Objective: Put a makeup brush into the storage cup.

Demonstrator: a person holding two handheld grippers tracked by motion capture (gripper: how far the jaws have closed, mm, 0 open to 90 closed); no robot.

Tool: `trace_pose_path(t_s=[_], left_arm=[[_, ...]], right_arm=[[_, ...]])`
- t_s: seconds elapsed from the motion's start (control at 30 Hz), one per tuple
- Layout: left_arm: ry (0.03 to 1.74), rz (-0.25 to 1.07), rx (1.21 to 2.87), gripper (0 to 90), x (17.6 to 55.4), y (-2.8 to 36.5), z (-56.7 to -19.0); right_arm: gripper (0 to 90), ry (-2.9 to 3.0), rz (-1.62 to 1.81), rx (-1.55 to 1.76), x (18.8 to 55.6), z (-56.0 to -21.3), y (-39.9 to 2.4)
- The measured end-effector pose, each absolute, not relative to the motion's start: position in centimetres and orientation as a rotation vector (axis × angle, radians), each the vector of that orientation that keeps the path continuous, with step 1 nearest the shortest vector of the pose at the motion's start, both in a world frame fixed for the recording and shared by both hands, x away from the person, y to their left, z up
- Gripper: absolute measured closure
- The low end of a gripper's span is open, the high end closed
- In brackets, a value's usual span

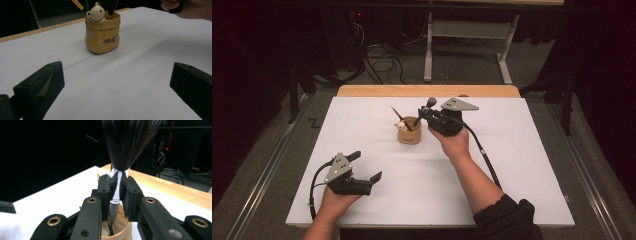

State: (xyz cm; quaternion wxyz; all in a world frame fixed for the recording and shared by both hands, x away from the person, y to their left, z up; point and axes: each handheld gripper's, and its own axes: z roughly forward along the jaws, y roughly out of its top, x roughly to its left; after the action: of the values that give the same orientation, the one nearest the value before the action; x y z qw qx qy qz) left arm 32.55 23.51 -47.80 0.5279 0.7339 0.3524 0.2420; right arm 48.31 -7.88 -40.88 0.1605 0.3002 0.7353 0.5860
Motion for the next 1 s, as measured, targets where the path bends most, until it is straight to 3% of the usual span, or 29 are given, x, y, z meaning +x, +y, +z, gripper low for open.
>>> trace_pose_path(t_s=[1.0], left_arm=[[0.827, 0.570, 1.770, 0.3, 32.5, 23.3, -47.9]], right_arm=[[79.1, 2.191, 1.628, 0.893, 48.5, -43.6, -6.1]])
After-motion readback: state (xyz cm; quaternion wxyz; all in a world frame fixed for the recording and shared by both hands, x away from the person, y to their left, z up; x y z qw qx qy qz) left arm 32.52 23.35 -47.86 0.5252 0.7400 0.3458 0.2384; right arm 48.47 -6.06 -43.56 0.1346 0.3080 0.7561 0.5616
